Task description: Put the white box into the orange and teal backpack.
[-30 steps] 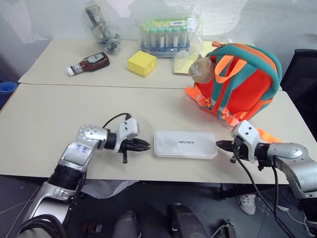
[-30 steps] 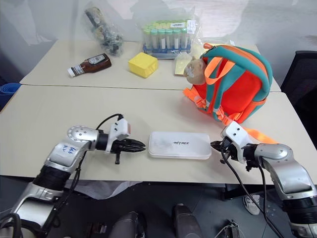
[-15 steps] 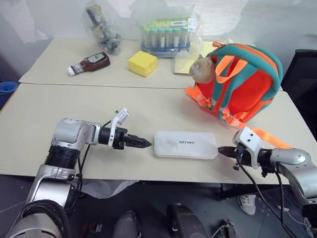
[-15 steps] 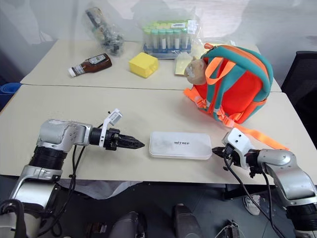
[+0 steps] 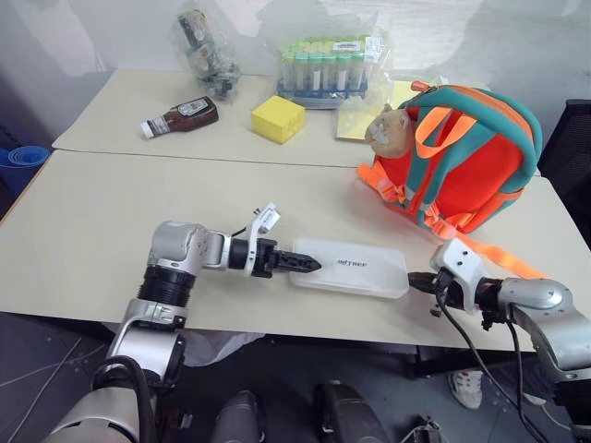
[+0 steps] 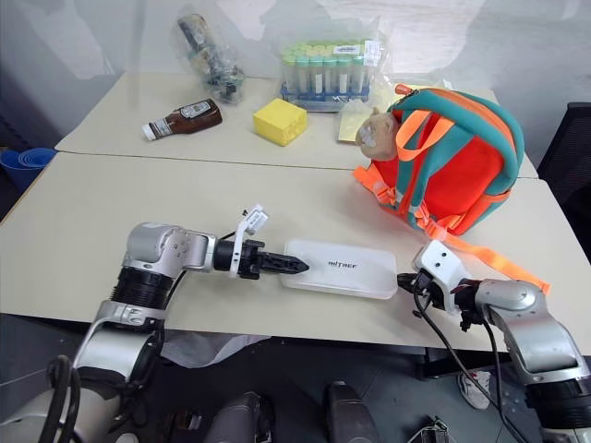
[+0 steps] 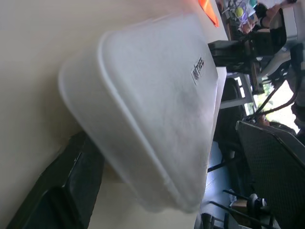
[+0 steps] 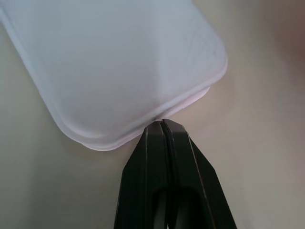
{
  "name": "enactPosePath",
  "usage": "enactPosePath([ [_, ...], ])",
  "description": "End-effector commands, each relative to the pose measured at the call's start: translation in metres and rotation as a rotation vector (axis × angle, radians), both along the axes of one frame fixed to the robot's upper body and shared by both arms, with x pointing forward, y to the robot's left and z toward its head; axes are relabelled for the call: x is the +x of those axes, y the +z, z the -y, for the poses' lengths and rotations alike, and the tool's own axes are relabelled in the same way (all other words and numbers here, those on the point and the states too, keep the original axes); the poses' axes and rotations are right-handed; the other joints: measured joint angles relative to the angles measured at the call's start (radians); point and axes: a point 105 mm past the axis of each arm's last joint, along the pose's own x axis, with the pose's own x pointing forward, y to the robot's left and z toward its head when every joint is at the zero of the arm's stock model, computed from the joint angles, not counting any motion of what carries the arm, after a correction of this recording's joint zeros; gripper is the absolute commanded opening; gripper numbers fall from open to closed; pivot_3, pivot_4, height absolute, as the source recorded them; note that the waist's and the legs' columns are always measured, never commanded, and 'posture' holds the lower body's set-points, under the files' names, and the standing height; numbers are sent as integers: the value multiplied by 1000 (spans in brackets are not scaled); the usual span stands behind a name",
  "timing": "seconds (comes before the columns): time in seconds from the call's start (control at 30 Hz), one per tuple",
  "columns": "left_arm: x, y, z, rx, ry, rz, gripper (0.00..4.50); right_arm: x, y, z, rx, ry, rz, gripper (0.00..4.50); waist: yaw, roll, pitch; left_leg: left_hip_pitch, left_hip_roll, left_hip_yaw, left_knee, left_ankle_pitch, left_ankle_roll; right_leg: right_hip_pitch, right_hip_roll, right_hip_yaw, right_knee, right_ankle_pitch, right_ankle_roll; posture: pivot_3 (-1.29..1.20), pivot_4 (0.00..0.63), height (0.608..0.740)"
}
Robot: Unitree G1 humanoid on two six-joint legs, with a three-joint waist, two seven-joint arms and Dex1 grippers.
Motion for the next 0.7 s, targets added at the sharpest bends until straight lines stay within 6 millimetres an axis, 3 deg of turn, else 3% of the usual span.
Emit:
enactPosePath([
  [0.03, -3, -4, 8, -2, -6, -49, 4466, 1, 4, -5, 1, 21, 29, 0, 0, 0, 0, 0, 0, 0, 0, 0, 0, 0, 0, 0, 0, 0, 0, 0, 150, 740],
  [0.1, -3, 0, 12, -16, -15, -54, 4466, 1, 4, -6, 4, 19, 29, 0, 0, 0, 0, 0, 0, 0, 0, 0, 0, 0, 0, 0, 0, 0, 0, 0, 150, 740],
  [0.2, -3, 9, 15, -46, -23, -44, 3934, 1, 3, -7, 9, 18, 29, 0, -1, 0, 0, 0, 0, 0, 0, 0, 0, 0, 0, 0, 0, 0, 0, 0, 150, 740],
  [0.43, -10, 26, 13, -113, -69, -57, 1753, -1, -2, -10, 26, 15, 33, 0, -7, 0, 0, 0, 1, 0, 0, 0, -2, -1, 1, 0, 1, 0, 0, 0, 150, 740],
  [0.5, -13, 27, 14, -125, -75, -52, 1365, -1, -1, -12, 41, 10, 42, 0, -8, 0, 0, 0, 1, 0, 0, 0, -2, -1, 1, 0, 1, 0, 0, 0, 150, 740],
  [0.63, -13, 36, 7, -178, -57, -38, 1335, 1, 10, -10, 99, -56, 118, 0, -11, 0, 0, 0, 1, 0, 0, 0, -3, -1, 1, 0, 1, 0, 0, 0, 150, 740],
  [0.7, -11, 48, -6, -222, -19, -6, 1335, 1, 31, -1, 210, -154, 169, 0, -13, 0, 0, 0, 2, 0, 0, 0, -3, -1, 1, 0, 1, 0, 0, 0, 150, 740],
])
